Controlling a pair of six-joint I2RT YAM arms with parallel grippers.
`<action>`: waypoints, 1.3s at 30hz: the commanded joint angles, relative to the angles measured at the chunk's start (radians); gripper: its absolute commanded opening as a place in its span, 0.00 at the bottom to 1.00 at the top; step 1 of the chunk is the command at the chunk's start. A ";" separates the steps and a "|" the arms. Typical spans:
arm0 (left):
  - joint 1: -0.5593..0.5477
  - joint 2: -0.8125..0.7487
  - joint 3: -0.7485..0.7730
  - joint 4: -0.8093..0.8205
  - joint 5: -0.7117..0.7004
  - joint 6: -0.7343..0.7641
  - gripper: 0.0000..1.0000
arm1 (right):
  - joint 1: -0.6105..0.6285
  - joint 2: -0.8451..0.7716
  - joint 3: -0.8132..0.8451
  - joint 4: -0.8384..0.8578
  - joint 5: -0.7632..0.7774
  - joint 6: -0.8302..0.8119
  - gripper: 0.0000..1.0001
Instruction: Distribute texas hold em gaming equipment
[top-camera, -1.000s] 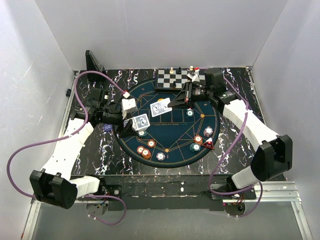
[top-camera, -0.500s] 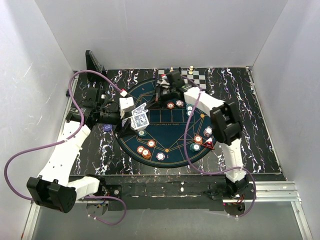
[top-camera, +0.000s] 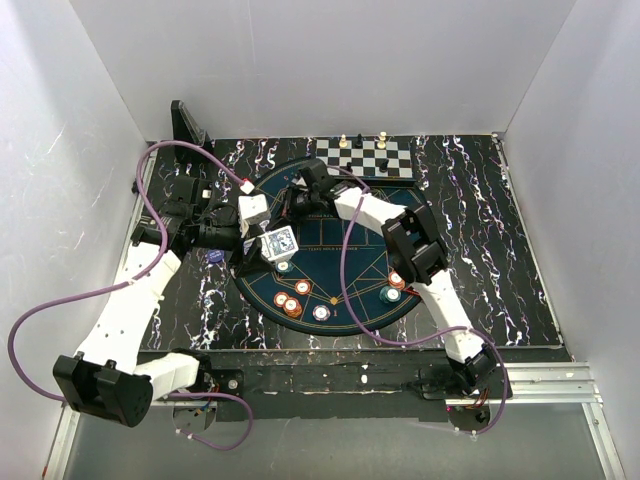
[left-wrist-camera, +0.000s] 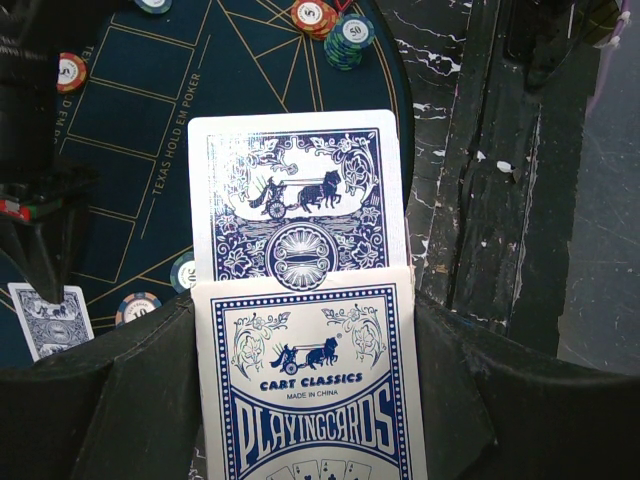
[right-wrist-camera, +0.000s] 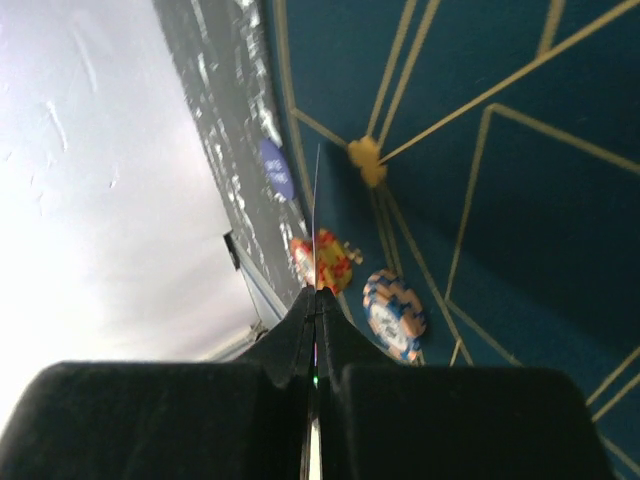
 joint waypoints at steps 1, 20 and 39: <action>0.005 -0.049 0.033 -0.003 0.044 -0.006 0.00 | 0.013 0.029 0.024 0.090 0.104 0.092 0.01; 0.005 -0.043 -0.005 -0.048 0.044 0.025 0.00 | 0.004 -0.081 -0.069 0.043 0.040 0.020 0.59; 0.005 -0.032 -0.053 0.069 0.028 0.011 0.00 | -0.115 -0.849 -0.577 0.052 -0.044 -0.123 0.87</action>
